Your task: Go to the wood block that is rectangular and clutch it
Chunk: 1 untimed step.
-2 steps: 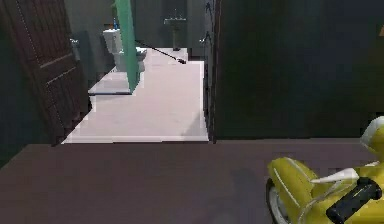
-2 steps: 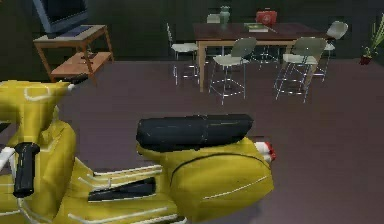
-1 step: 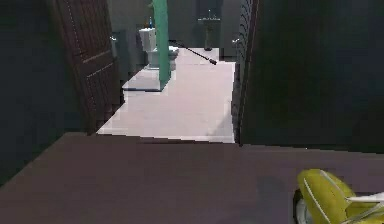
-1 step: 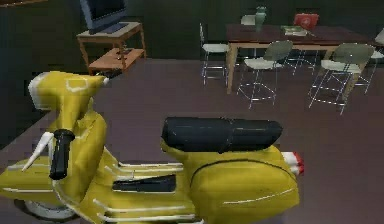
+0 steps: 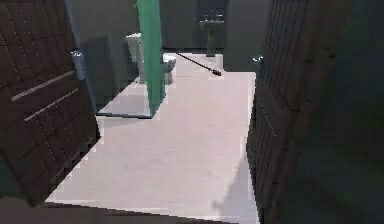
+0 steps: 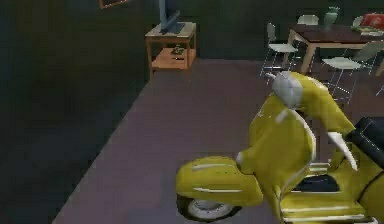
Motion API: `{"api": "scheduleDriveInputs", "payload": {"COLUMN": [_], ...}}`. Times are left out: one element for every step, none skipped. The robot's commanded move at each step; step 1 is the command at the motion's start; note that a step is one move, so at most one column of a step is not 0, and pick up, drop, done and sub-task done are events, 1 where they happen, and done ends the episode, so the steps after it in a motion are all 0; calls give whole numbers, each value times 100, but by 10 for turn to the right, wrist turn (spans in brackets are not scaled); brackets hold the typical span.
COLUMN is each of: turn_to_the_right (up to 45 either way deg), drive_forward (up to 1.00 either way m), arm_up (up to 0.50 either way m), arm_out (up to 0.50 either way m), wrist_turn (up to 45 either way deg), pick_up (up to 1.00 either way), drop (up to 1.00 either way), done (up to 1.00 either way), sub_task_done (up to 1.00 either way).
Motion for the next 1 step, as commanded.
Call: {"api": "scheduleDriveInputs", "payload": {"turn_to_the_right": [0], "drive_forward": [100], "arm_up": [0], "arm_out": [0], "wrist_turn": [0], "pick_up": [0], "drop": [0], "done": [0], "sub_task_done": [0]}}
